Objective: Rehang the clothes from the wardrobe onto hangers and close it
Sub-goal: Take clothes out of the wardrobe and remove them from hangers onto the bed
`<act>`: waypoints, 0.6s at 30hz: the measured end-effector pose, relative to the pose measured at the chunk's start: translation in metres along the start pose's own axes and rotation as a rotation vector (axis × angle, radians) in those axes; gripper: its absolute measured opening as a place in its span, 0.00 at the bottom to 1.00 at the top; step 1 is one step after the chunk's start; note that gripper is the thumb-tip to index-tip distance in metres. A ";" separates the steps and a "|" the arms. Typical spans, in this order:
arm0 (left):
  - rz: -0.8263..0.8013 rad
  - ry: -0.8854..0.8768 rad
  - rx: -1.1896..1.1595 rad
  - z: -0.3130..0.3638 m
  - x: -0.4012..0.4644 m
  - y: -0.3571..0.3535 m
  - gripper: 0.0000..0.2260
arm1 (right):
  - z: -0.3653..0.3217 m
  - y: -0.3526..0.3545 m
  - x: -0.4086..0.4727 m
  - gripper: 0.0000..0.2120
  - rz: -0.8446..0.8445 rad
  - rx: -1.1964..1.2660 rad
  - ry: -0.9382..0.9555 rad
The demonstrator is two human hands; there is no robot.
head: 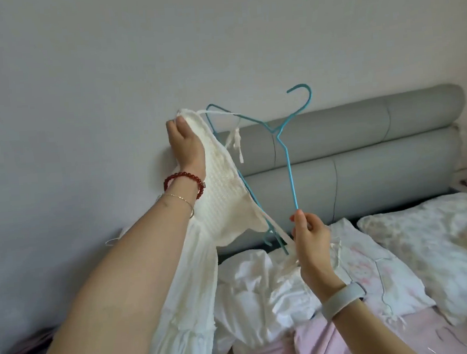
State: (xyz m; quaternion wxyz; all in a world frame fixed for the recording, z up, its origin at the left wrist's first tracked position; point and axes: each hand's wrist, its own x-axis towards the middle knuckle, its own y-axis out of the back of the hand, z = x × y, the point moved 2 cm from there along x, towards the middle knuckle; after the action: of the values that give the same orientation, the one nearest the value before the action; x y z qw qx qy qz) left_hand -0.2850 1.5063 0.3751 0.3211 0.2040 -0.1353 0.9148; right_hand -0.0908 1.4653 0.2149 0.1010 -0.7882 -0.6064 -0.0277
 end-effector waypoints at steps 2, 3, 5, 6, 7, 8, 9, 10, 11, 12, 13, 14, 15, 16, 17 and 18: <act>-0.105 -0.053 -0.024 -0.002 -0.008 -0.057 0.13 | 0.012 0.027 0.028 0.13 0.093 -0.023 0.028; -0.158 -0.060 -0.029 -0.008 -0.016 -0.081 0.14 | 0.019 0.042 0.040 0.13 0.141 -0.030 0.036; -0.266 -0.037 -0.009 -0.031 -0.035 -0.122 0.14 | 0.036 0.070 0.057 0.13 0.232 -0.068 0.048; -0.324 -0.003 0.024 -0.048 -0.047 -0.137 0.14 | 0.045 0.083 0.063 0.13 0.271 -0.094 0.047; -0.386 0.040 0.072 -0.070 -0.059 -0.149 0.14 | 0.055 0.096 0.069 0.13 0.305 -0.113 0.041; -0.452 0.086 0.134 -0.095 -0.071 -0.158 0.14 | 0.066 0.107 0.073 0.13 0.330 -0.128 0.029; -0.518 0.134 0.209 -0.120 -0.083 -0.162 0.13 | 0.077 0.118 0.077 0.12 0.348 -0.148 0.013; -0.579 0.180 0.304 -0.147 -0.094 -0.163 0.11 | 0.088 0.126 0.080 0.11 0.360 -0.179 0.000; -0.632 0.215 0.416 -0.172 -0.104 -0.161 0.10 | 0.098 0.134 0.082 0.11 0.366 -0.216 -0.003; -0.678 0.239 0.540 -0.195 -0.114 -0.156 0.10 | 0.108 0.139 0.083 0.11 0.364 -0.254 0.001; -0.720 0.255 0.665 -0.215 -0.125 -0.150 0.12 | 0.117 0.142 0.084 0.11 0.353 -0.287 0.003; -0.764 0.253 0.778 -0.233 -0.135 -0.144 0.14 | 0.125 0.142 0.084 0.11 0.332 -0.316 0.002; -0.810 0.224 0.869 -0.247 -0.148 -0.136 0.16 | 0.132 0.140 0.084 0.11 0.303 -0.342 -0.002; -0.863 0.173 0.934 -0.260 -0.163 -0.128 0.18 | 0.139 0.137 0.083 0.11 0.261 -0.366 -0.013; -0.926 0.119 0.969 -0.271 -0.179 -0.117 0.19 | 0.146 0.132 0.082 0.11 0.208 -0.384 -0.032; -0.999 0.085 0.993 -0.283 -0.195 -0.105 0.20 | 0.154 0.127 0.081 0.11 0.151 -0.390 -0.058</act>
State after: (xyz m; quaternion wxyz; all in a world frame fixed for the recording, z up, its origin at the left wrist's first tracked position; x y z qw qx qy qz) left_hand -0.1602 1.5895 0.0482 0.5764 0.3282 0.4208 0.6188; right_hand 0.0402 1.5412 0.0622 -0.0692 -0.8367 -0.5313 -0.1139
